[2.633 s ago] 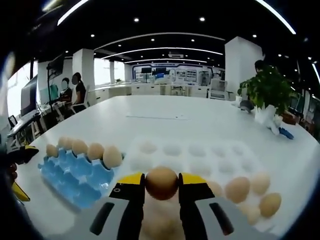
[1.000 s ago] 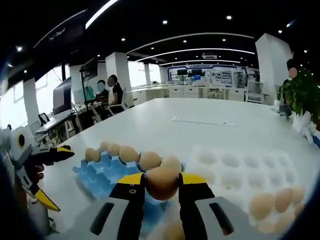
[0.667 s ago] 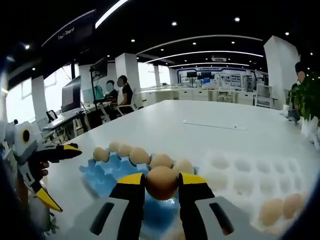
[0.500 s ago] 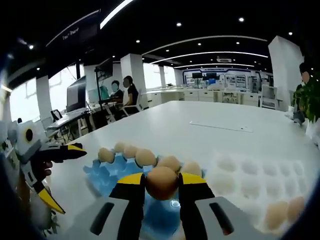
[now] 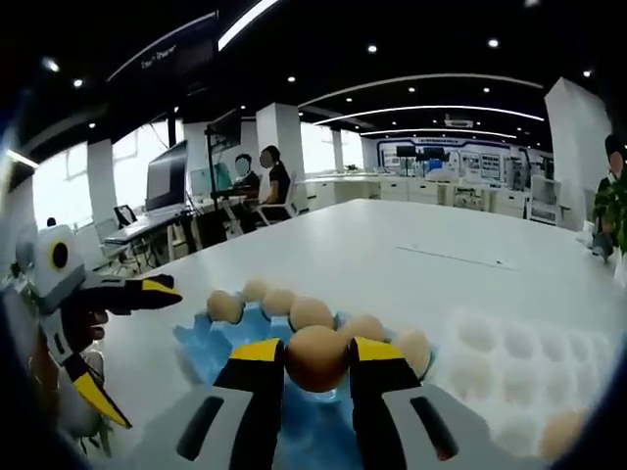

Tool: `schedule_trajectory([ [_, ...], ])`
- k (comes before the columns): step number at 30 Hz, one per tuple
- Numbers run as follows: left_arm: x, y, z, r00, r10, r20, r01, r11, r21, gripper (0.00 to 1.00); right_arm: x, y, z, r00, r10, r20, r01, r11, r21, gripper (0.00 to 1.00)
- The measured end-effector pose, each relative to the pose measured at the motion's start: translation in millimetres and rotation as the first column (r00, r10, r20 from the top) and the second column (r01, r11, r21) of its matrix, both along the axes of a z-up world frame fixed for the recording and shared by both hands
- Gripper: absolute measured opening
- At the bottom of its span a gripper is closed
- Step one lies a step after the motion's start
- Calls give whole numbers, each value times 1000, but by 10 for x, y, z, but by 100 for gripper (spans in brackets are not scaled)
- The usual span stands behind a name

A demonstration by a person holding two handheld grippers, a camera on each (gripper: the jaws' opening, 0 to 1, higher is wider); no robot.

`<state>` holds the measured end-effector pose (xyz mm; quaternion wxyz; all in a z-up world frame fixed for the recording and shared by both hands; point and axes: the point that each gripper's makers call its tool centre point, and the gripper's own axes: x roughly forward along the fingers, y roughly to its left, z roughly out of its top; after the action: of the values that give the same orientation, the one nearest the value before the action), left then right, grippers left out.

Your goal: Place the egg into an empty slot of the egg tray after lifting it from the table, then release the egg inside the slot.

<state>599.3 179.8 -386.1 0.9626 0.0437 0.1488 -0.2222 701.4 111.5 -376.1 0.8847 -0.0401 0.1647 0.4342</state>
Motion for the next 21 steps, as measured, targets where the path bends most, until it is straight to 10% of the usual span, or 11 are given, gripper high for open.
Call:
schedule_trajectory([
  [21, 8, -16, 24, 1000, -4, 2, 4, 1000, -12, 98, -110, 417, 54, 993, 103, 59, -103, 995, 1, 27],
])
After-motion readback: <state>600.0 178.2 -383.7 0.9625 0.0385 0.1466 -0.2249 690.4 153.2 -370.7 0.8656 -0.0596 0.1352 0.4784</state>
